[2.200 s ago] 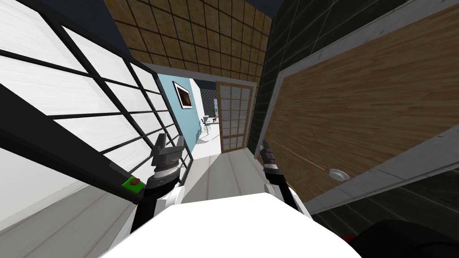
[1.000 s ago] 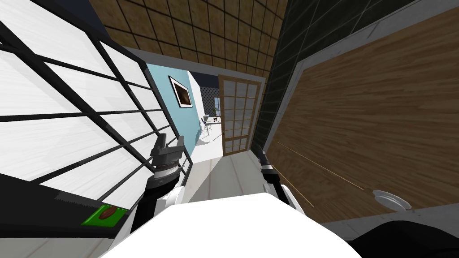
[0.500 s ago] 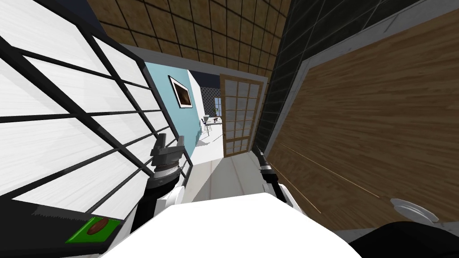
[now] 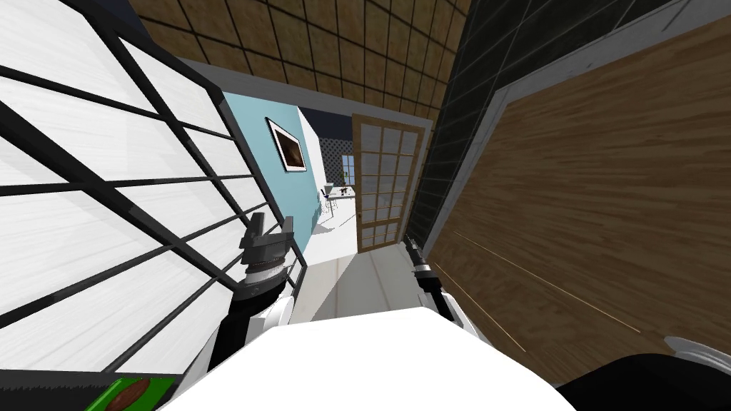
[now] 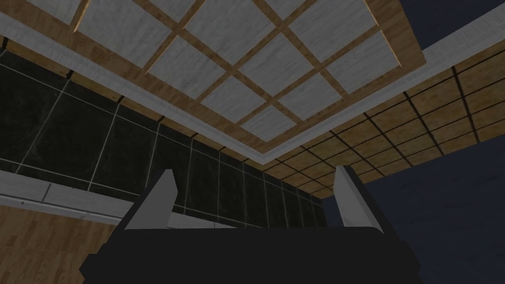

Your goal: Pull the door open

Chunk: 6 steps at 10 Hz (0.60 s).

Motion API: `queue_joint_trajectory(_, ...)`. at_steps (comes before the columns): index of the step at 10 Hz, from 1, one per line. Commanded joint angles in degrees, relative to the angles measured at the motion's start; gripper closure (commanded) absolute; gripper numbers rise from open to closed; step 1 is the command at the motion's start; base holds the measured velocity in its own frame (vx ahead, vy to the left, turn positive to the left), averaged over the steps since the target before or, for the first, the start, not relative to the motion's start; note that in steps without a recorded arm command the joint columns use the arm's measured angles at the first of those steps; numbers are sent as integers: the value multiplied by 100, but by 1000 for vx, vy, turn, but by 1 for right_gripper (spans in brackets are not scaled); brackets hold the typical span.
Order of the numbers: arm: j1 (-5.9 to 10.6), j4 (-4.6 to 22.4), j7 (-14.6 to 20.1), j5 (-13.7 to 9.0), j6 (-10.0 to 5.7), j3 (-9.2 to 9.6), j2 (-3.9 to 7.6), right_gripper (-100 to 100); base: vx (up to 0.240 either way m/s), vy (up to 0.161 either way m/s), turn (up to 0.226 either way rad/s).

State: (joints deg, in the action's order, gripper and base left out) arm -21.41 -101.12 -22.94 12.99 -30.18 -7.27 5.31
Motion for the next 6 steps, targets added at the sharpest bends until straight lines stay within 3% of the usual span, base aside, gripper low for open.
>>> queue_joint_trajectory(1,107,257,-157,83,-107,-41,10,-100,102,52,1)
queue_joint_trajectory(6,375,976,-686,400,-385,-153,39,-100,122,61,2)
